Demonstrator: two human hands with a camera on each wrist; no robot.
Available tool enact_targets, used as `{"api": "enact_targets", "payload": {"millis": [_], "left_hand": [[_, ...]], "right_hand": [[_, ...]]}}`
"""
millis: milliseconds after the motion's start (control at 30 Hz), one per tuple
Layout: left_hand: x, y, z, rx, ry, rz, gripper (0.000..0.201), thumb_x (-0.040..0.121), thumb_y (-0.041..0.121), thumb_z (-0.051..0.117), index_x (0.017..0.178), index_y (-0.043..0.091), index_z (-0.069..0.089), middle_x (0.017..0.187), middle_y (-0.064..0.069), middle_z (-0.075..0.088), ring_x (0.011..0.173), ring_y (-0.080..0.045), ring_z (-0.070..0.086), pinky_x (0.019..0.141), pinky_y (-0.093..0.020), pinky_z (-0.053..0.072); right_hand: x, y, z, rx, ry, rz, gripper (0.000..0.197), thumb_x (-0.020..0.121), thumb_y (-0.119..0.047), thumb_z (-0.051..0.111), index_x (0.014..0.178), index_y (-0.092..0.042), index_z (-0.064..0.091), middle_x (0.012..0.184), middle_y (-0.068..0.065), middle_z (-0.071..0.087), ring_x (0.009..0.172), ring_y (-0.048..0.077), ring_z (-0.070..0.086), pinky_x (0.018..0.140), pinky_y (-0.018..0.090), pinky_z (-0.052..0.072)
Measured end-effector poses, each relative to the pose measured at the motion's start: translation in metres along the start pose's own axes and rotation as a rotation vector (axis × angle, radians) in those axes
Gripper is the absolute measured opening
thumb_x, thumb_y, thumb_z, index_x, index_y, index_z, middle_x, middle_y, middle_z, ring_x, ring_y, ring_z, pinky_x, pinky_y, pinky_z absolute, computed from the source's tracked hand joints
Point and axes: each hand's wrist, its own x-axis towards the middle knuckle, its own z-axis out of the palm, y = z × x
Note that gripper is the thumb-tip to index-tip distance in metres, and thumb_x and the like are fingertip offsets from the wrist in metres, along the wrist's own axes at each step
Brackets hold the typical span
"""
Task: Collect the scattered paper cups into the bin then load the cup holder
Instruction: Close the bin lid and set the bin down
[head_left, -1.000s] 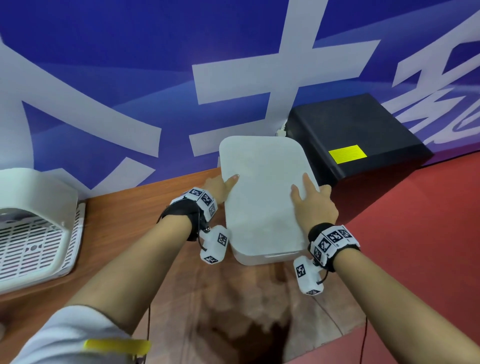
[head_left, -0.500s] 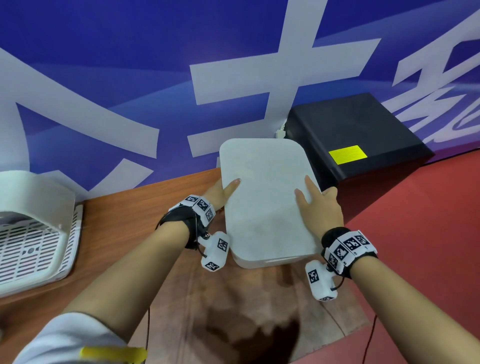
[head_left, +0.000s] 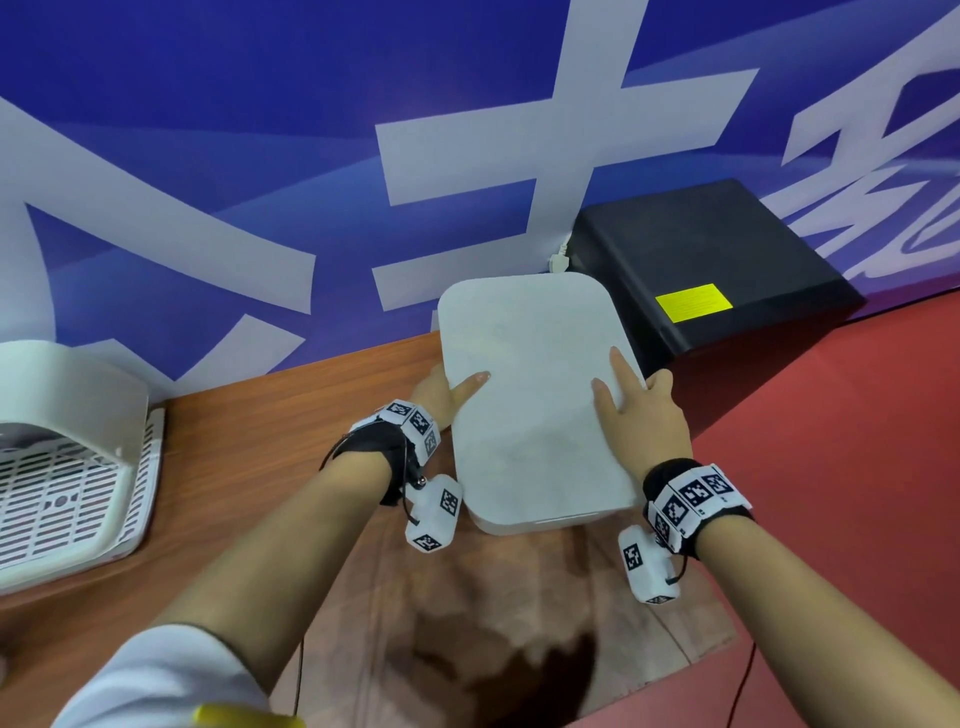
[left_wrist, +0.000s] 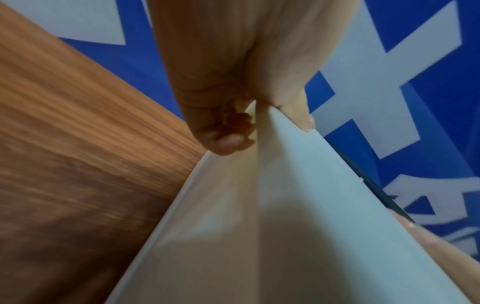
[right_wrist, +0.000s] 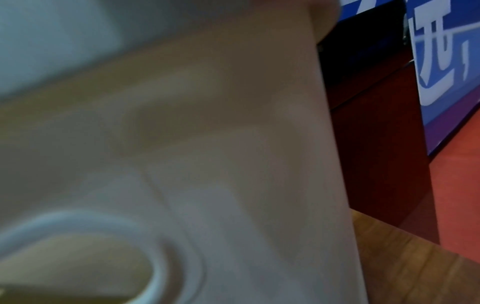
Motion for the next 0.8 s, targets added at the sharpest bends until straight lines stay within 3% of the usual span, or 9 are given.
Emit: {"api": "enact_targets", "payload": {"millis": [100,200,267,367,467,533,667,800], "left_hand": [[-0.010,0.009,-0.003,-0.017,0.008,0.036,0.066,0.090,0.058,0.049,0.141,0.017,0.043,0.137,-0.004,0.055,0.125,-0.026,0.052,0.102,-0.034,0.041],[-0.014,0.010,0.000,-0.090,0.153,-0.023,0.087,0.086,0.053,0.060,0.152,0.016,0.017,0.147,-0.010,0.040,0.130,-0.030,0.045,0.104,-0.037,0.037],[-0.019,0.014,0.002,0.017,0.266,-0.042,0.098,0.083,0.054,0.062,0.153,0.026,-0.001,0.149,-0.013,0.025,0.131,-0.030,0.038,0.104,-0.041,0.035],[-0.018,0.016,0.003,0.519,0.384,0.189,0.076,0.092,0.053,0.047,0.153,0.032,0.006,0.158,-0.013,0.008,0.146,-0.029,0.011,0.117,-0.044,0.022],[-0.012,0.015,-0.002,0.671,0.180,0.400,0.058,0.102,0.040,0.031,0.153,0.025,0.010,0.162,-0.009,-0.004,0.149,-0.025,-0.009,0.121,-0.043,0.007],[-0.011,0.014,-0.003,0.669,0.061,0.381,0.064,0.100,0.047,0.028,0.154,0.024,0.002,0.161,-0.006,-0.012,0.147,-0.023,-0.018,0.121,-0.044,0.002],[-0.013,0.018,0.006,0.770,0.045,0.248,0.103,0.074,0.085,0.031,0.152,0.030,-0.008,0.159,0.003,-0.021,0.145,-0.019,-0.024,0.117,-0.056,-0.003],[-0.009,0.023,0.005,0.795,0.071,0.229,0.117,0.060,0.093,0.038,0.152,0.031,0.001,0.161,0.001,-0.007,0.148,-0.023,-0.012,0.117,-0.058,0.003]], "right_hand": [[0.000,-0.003,0.001,-0.038,0.010,-0.010,0.055,0.095,-0.056,0.037,0.147,-0.044,0.025,0.115,0.009,0.035,0.081,0.038,0.057,0.081,0.039,0.046],[0.002,-0.002,0.002,-0.029,0.009,-0.004,0.056,0.094,-0.057,0.037,0.147,-0.045,0.025,0.112,0.008,0.036,0.087,0.041,0.058,0.084,0.040,0.046],[0.006,0.001,0.004,-0.011,-0.015,0.022,0.056,0.093,-0.059,0.035,0.147,-0.048,0.022,0.108,0.008,0.038,0.092,0.042,0.058,0.087,0.041,0.045],[0.009,0.001,0.003,-0.009,-0.042,0.034,0.057,0.094,-0.059,0.032,0.148,-0.049,0.016,0.110,0.009,0.042,0.099,0.043,0.057,0.090,0.043,0.044],[0.005,-0.002,0.004,-0.062,-0.039,0.015,0.058,0.097,-0.055,0.029,0.151,-0.042,0.012,0.119,0.011,0.042,0.097,0.042,0.058,0.086,0.042,0.044],[0.005,-0.004,0.007,-0.081,-0.013,-0.035,0.059,0.098,-0.052,0.029,0.152,-0.035,0.014,0.126,0.011,0.040,0.099,0.039,0.058,0.084,0.042,0.045],[0.009,-0.001,0.012,-0.084,-0.009,-0.087,0.060,0.099,-0.048,0.032,0.153,-0.026,0.016,0.138,0.010,0.035,0.106,0.037,0.056,0.085,0.043,0.046],[0.013,-0.001,0.008,-0.066,-0.046,-0.068,0.061,0.099,-0.047,0.033,0.153,-0.027,0.015,0.131,0.012,0.038,0.099,0.039,0.060,0.081,0.041,0.046]]}}
